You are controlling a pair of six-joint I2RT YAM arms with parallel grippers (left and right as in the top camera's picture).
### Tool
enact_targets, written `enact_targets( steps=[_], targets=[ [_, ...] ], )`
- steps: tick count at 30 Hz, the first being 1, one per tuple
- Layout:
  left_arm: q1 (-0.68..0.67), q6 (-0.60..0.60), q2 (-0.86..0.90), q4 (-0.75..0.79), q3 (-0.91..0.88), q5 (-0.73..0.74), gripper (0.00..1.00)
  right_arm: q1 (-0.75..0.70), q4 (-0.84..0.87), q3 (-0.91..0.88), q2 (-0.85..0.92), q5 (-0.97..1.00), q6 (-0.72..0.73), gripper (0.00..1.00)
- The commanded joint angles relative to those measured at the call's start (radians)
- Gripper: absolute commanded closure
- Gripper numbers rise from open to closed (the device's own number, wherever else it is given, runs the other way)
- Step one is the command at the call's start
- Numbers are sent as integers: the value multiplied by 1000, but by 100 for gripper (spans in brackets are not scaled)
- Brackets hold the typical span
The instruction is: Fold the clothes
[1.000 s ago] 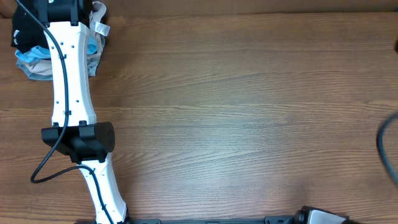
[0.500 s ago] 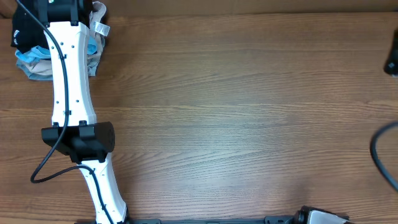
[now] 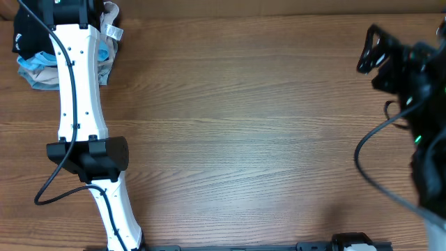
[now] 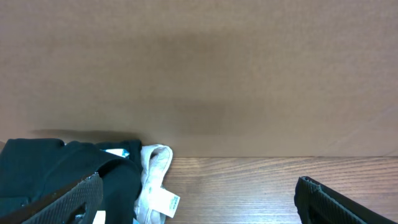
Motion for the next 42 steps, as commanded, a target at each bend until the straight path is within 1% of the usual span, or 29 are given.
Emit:
enact_targets(
  steps=[1,4,6,10,14,17,20,27,34,36,40,42],
  targets=[
    [5,-12,1,3,5,11,0,5,195,-323,-183,10,15,0],
    [5,-12,1,3,5,11,0,5,356,-571,-321,-8,16,0],
    [5,-12,1,3,5,11,0,5,447,-735,-423,-12,47,0],
    [5,-12,1,3,5,11,0,7,591,-995,-594,-12,72,0],
    [5,-12,1,3,5,11,0,43,682,-1192,-735,3,72,0],
    [5,-12,1,3,5,11,0,80,716,-1290,-809,43,72,0],
    [5,-12,1,3,5,11,0,112,719,-1357,-869,72,72,0],
    [5,-12,1,3,5,11,0,117,719,-1437,-909,72,71,0],
    [5,-12,1,3,5,11,0,117,687,-1437,-917,105,60,0],
    [5,-12,1,3,5,11,0,117,671,-1437,-938,105,61,0],
    [5,-12,1,3,5,11,0,117,599,-1437,-1036,101,62,0],
    [5,-12,1,3,5,11,0,117,597,-1437,-1029,101,64,0]
  ],
)
